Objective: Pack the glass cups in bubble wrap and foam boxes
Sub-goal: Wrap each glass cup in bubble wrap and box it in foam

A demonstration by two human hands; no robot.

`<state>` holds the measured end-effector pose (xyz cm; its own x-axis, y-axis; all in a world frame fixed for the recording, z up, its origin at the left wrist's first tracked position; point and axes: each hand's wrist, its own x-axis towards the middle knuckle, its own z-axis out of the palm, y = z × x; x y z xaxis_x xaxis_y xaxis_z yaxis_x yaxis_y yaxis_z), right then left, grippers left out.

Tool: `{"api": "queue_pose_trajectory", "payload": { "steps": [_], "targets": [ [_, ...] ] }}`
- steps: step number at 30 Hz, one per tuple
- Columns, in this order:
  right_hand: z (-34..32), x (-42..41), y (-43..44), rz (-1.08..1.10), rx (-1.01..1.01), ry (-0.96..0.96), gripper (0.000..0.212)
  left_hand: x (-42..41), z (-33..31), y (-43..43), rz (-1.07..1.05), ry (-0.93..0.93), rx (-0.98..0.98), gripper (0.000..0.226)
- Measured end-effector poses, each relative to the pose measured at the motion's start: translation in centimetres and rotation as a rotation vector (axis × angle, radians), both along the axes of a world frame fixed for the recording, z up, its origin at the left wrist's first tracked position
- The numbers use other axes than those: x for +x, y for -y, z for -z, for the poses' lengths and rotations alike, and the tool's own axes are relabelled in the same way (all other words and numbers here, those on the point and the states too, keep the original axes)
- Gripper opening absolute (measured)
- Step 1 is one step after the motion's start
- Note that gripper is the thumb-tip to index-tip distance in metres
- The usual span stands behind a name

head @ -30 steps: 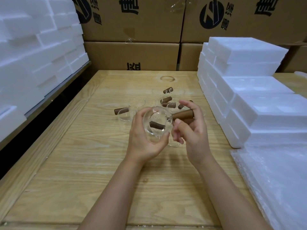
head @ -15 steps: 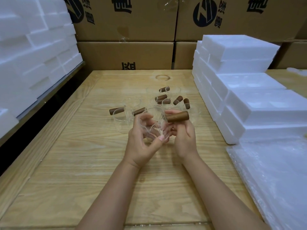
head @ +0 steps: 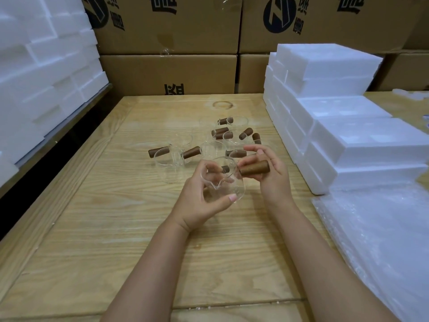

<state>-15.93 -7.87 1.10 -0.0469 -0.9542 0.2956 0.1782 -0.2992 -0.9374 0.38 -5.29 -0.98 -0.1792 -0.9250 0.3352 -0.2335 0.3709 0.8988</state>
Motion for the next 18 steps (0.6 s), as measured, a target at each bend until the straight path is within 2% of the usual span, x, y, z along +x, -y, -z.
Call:
{"api": "queue_pose_trajectory", "payload": {
  "steps": [5, 7, 11, 15, 17, 18],
  "targets": [
    [-0.5, -0.9, -0.2, 0.089, 0.126, 0.173, 0.029, 0.4, -0.1, -0.1, 0.033, 0.103, 0.056, 0.055],
    [-1.4, -1.1, -0.7, 0.184, 0.109, 0.153, 0.029, 0.6, -0.3, -0.1, 0.027, 0.163, 0.075, 0.055],
    [-3.3, -2.3, -3.9, 0.401, -0.094, -0.180, 0.023, 0.7, -0.4, 0.0, 0.022, 0.326, 0.106, 0.055],
    [-2.4, -7.4, -8.3, 0.775, -0.245, -0.671, 0.009, 0.3, -0.4, -0.1, 0.024, 0.436, 0.155, 0.059],
    [-0.5, -12.2, -9.1, 0.926, -0.170, -0.875, 0.017, 0.2, -0.4, -0.1, 0.025, 0.472, 0.158, 0.058],
    [1.0, -14.7, -9.3, 0.952, -0.068, -0.957, 0.031, 0.2, -0.5, 0.0, 0.025, 0.480, 0.157, 0.058]
  ]
}}
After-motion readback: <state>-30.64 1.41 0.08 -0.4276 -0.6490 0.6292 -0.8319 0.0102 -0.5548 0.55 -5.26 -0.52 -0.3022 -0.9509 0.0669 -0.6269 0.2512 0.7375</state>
